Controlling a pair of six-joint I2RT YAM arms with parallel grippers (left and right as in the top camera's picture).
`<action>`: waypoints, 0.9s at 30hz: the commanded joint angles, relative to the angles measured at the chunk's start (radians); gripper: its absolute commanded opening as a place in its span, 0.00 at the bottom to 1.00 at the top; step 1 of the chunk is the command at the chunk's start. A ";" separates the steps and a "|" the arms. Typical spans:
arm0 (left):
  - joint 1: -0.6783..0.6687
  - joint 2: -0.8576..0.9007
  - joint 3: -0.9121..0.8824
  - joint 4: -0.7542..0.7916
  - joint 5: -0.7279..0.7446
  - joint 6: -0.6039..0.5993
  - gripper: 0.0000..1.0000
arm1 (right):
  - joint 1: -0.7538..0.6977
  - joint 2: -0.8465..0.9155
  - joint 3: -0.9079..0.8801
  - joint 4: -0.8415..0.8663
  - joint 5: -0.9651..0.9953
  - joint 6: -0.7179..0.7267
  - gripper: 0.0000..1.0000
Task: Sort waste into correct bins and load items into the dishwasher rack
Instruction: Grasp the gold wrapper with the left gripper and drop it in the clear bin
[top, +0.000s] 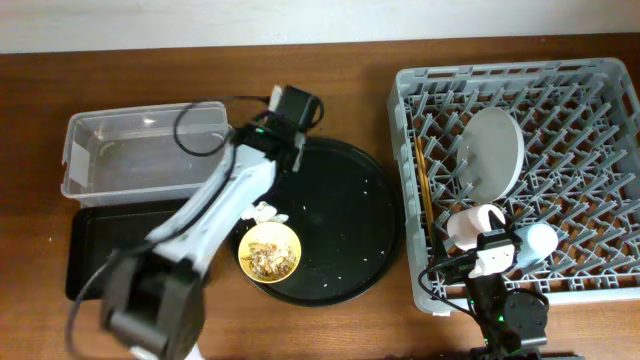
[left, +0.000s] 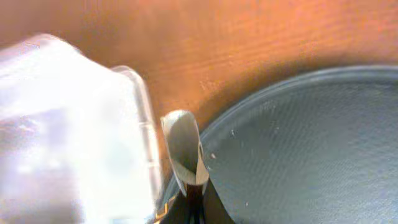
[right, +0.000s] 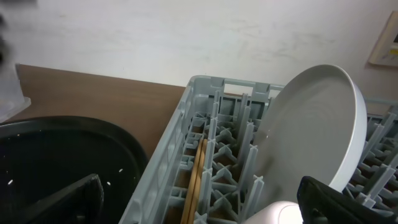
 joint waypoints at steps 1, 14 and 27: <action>0.024 -0.145 0.030 -0.026 -0.203 -0.008 0.00 | -0.007 -0.007 -0.005 -0.004 -0.013 0.007 0.98; 0.301 -0.214 0.082 -0.099 0.242 -0.024 0.91 | -0.007 -0.007 -0.005 -0.004 -0.013 0.007 0.98; 0.018 -0.102 -0.457 0.072 0.205 -0.153 0.81 | -0.007 -0.007 -0.005 -0.004 -0.013 0.007 0.98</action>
